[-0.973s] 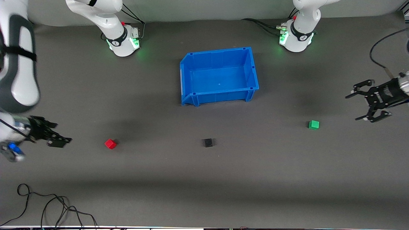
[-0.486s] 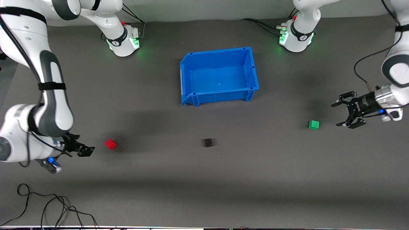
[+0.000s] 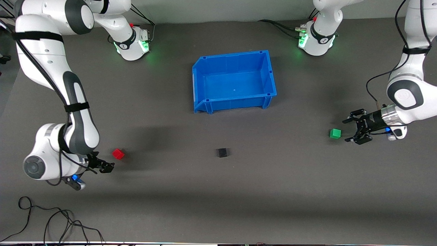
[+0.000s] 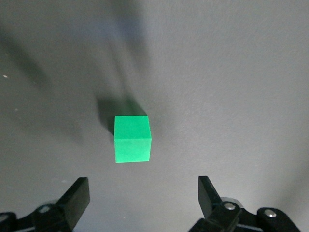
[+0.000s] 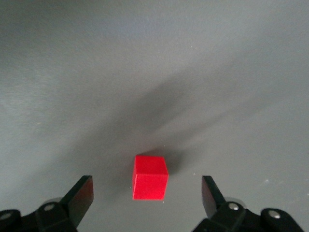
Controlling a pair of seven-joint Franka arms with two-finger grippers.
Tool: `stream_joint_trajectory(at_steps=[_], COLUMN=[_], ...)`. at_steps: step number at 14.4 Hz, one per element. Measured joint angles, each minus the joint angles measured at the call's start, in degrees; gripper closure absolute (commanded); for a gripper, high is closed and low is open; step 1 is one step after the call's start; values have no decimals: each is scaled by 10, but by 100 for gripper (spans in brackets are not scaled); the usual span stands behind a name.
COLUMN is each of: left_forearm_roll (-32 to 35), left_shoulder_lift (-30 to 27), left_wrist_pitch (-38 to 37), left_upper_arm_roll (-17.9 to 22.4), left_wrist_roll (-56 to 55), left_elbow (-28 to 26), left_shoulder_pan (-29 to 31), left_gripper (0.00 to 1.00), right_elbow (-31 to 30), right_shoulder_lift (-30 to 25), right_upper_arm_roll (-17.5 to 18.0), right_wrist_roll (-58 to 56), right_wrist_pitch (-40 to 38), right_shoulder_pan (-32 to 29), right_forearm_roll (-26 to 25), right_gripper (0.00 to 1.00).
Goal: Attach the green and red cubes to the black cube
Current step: 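Close the right gripper on the red cube while the left gripper grasps the green cube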
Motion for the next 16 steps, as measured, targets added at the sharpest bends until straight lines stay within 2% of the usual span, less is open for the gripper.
stream_joint_trajectory(at_steps=[13, 15, 16], left_forearm_roll=[0, 0, 0], left_shoulder_lift=[69, 72, 72], left_wrist_pitch=[52, 52, 51], left_upper_arm_roll=[0, 0, 0], left_wrist_roll=[17, 17, 17], left_elbow=[21, 25, 26], left_shoulder_pan=[-16, -16, -16], left_gripper=[1, 17, 31], right_elbow=[-9, -29, -37], right_shoulder_lift=[36, 37, 37], right_upper_arm_roll=[-1, -1, -1], right_wrist_roll=[7, 7, 7], right_wrist_pitch=[44, 61, 67], right_shoulder_pan=[16, 16, 16], right_forearm_roll=[9, 11, 13], right_gripper=[1, 1, 1])
